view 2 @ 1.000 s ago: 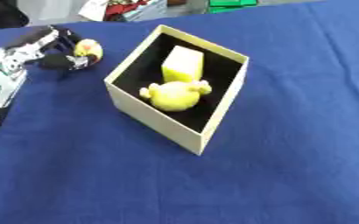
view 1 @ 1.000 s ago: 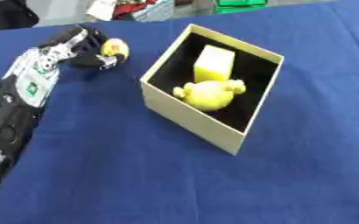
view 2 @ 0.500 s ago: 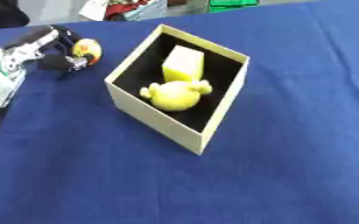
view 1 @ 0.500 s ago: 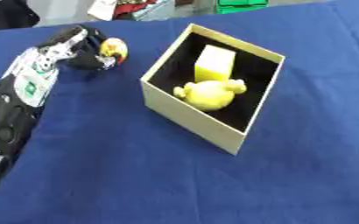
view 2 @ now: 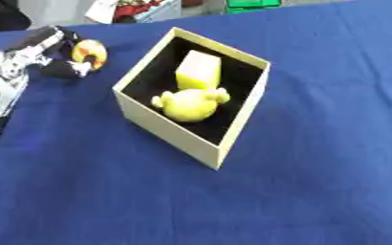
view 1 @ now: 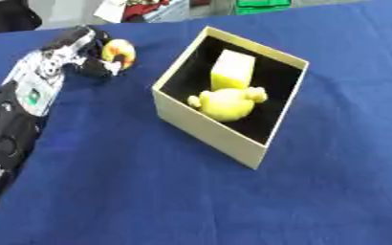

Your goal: Pick up objects on the table and place them in the box.

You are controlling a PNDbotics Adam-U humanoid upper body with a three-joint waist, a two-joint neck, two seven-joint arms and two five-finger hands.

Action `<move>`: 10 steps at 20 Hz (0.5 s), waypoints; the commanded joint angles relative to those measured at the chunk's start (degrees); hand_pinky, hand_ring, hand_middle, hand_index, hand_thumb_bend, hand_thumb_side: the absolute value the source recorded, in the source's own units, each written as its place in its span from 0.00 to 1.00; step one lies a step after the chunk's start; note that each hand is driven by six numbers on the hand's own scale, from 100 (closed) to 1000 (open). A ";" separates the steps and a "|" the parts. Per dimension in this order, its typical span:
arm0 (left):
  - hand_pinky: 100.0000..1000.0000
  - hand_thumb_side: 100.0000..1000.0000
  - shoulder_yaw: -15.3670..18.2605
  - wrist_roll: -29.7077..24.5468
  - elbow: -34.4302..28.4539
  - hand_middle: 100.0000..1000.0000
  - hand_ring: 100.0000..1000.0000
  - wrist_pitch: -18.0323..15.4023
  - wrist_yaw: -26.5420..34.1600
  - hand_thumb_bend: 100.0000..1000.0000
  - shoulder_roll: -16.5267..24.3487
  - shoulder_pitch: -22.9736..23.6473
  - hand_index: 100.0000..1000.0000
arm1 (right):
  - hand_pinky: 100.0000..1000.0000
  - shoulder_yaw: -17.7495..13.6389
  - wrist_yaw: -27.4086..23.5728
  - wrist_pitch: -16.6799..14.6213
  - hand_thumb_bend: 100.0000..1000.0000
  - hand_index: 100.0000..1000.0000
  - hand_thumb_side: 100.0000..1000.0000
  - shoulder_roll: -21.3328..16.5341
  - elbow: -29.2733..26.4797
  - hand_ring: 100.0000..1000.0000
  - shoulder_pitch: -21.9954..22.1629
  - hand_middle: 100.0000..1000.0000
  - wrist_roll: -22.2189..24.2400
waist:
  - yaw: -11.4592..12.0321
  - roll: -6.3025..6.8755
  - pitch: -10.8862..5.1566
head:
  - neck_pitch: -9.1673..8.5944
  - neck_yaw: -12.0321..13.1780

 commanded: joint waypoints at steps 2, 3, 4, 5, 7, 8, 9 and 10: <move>0.67 0.18 -0.34 -0.06 -0.80 0.59 0.57 0.15 1.59 0.00 0.93 -0.47 0.68 | 0.83 -0.67 -0.16 0.18 0.00 0.74 0.86 -0.98 -0.93 0.68 -0.03 0.62 -0.17 | 0.28 -0.24 -1.70 | -0.01 -0.21; 0.67 0.18 -0.39 -0.15 -0.93 0.59 0.57 0.20 1.92 0.00 0.98 -0.49 0.68 | 0.83 -0.68 -0.15 0.20 0.00 0.74 0.86 -0.97 -0.93 0.68 0.02 0.62 -0.18 | 0.37 -0.24 -1.78 | 0.03 -0.26; 0.67 0.17 -0.47 -0.25 -1.11 0.60 0.57 0.25 2.18 0.00 1.06 -0.52 0.68 | 0.83 -0.67 -0.14 0.22 0.00 0.74 0.86 -0.97 -0.93 0.68 0.09 0.62 -0.18 | 0.48 -0.24 -1.87 | 0.07 -0.33; 0.67 0.17 -0.54 -0.29 -1.32 0.61 0.57 0.32 2.35 0.00 1.14 -0.56 0.69 | 0.83 -0.66 -0.15 0.24 0.00 0.74 0.86 -0.97 -0.93 0.68 0.12 0.62 -0.16 | 0.56 -0.24 -1.97 | 0.13 -0.37; 0.67 0.19 -0.68 -0.24 -1.73 0.62 0.57 0.48 2.50 0.00 1.28 -0.59 0.70 | 0.83 -0.65 -0.18 0.25 0.00 0.74 0.86 -0.94 -0.93 0.67 0.18 0.62 -0.12 | 0.71 -0.25 -2.19 | 0.24 -0.45; 0.67 0.17 -0.72 -0.13 -1.95 0.62 0.57 0.58 2.52 0.00 1.33 -0.61 0.70 | 0.83 -0.65 -0.20 0.26 0.00 0.74 0.86 -0.92 -0.93 0.67 0.21 0.62 -0.10 | 0.78 -0.25 -2.31 | 0.30 -0.50; 0.67 0.17 -0.74 0.03 -2.17 0.62 0.57 0.71 2.52 0.00 1.38 -0.63 0.70 | 0.83 -0.65 -0.21 0.27 0.00 0.74 0.86 -0.92 -0.93 0.67 0.23 0.62 -0.08 | 0.85 -0.25 -2.45 | 0.34 -0.54; 0.67 0.17 -0.74 0.21 -2.37 0.62 0.57 0.85 2.54 0.00 1.42 -0.66 0.70 | 0.83 -0.64 -0.23 0.27 0.00 0.74 0.86 -0.91 -0.93 0.67 0.24 0.62 -0.07 | 0.92 -0.25 -2.59 | 0.40 -0.58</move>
